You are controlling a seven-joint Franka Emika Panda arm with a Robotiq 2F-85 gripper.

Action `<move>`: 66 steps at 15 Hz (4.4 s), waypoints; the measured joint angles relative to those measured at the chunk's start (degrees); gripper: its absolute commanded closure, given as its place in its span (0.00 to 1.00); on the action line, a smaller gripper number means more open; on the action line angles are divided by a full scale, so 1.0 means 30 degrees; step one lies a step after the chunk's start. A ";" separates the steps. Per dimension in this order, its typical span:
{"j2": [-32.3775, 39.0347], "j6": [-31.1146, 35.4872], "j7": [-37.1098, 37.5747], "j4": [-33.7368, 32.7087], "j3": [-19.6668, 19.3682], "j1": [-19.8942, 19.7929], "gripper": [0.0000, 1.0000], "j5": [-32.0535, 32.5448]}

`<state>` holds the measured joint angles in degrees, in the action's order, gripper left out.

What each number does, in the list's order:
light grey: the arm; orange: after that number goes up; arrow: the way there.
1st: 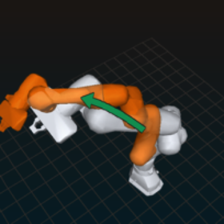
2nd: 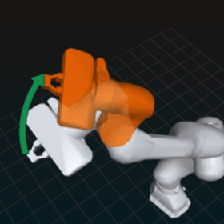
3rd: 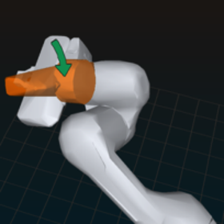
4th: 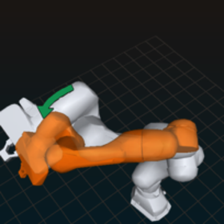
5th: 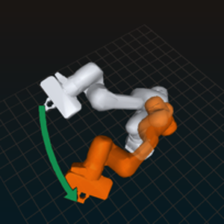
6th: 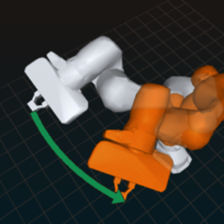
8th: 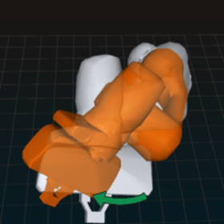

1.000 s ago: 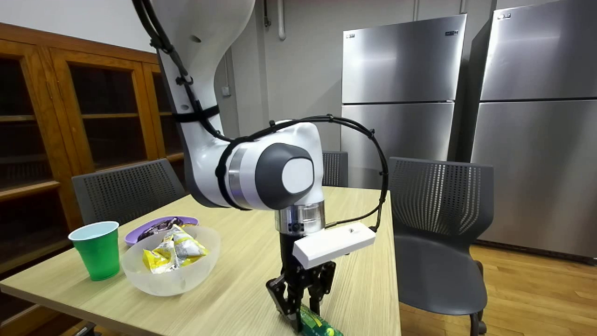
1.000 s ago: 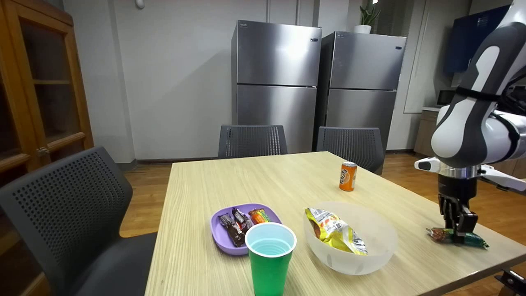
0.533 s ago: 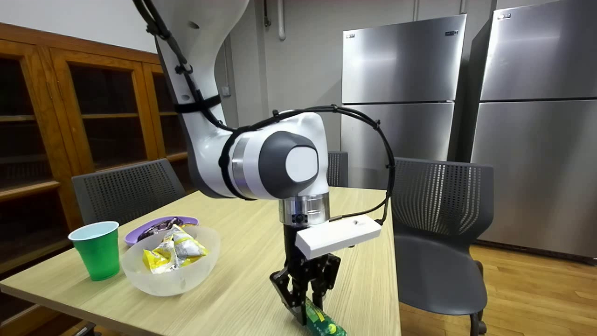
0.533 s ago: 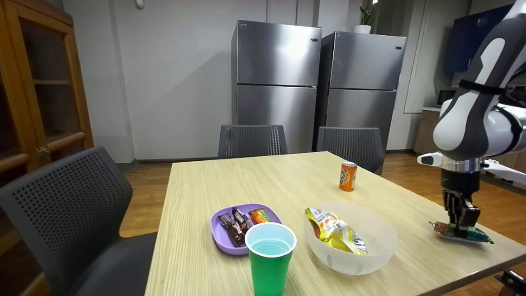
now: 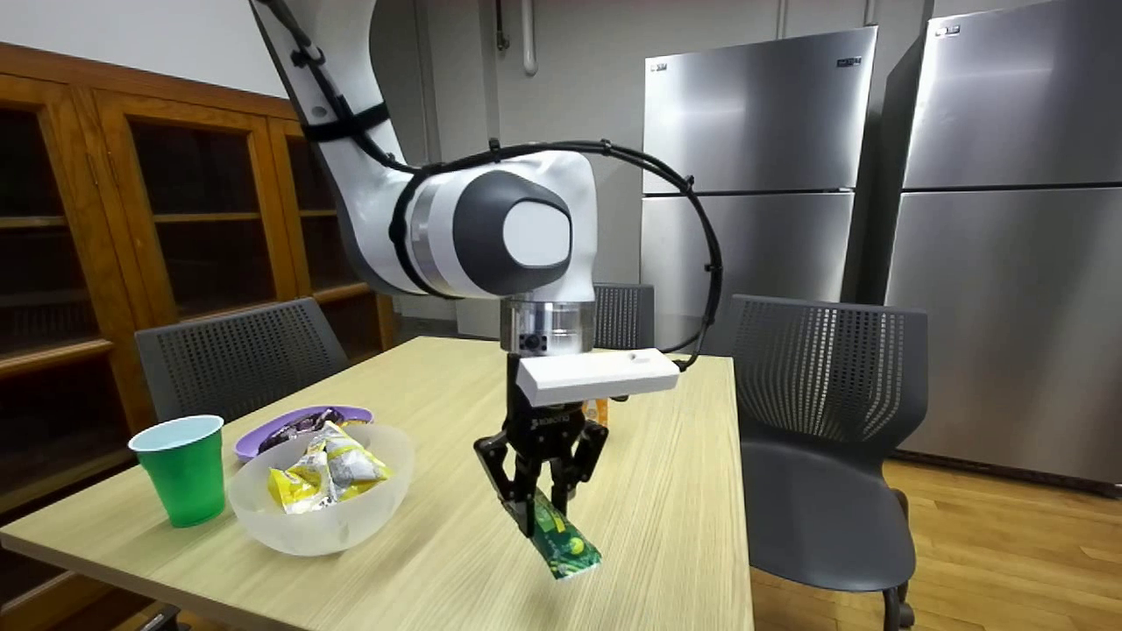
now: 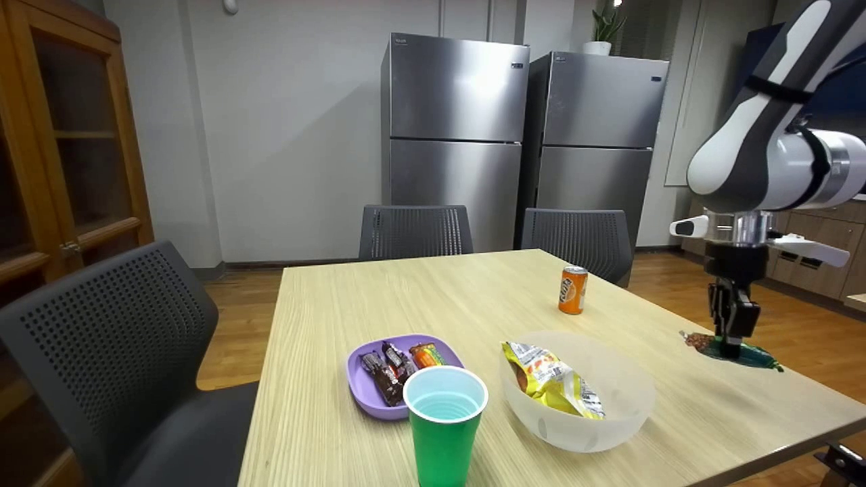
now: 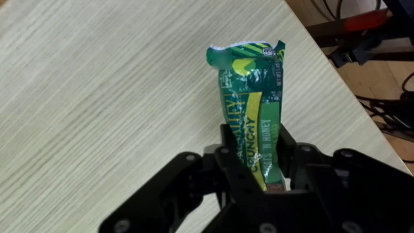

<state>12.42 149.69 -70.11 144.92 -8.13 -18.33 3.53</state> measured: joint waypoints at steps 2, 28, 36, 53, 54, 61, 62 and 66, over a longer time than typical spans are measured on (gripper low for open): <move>-0.0627 -0.0727 0.0204 -0.0058 0.0407 0.0498 0.91 -0.0966; -0.0149 -0.3526 0.9873 -0.5854 0.3939 0.6255 0.91 -0.2173; 0.1800 -0.5488 1.3561 -0.8648 0.5376 0.7333 0.91 -0.2326; 0.8211 -0.6833 2.1396 -1.5262 0.6108 0.9077 0.91 -0.3394; 0.8283 -0.6834 2.1920 -1.5343 0.6108 0.9234 0.91 -0.3394; 0.8874 -0.6766 2.3696 -1.5374 0.5430 0.9715 0.91 -0.3381; 0.9009 -0.6755 2.3792 -1.5374 0.5282 0.9713 0.91 -0.3381; 0.9378 -0.6727 2.3933 -1.5376 0.4934 0.9659 0.91 -0.3381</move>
<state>40.56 129.51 1.69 98.79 6.67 10.64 -6.61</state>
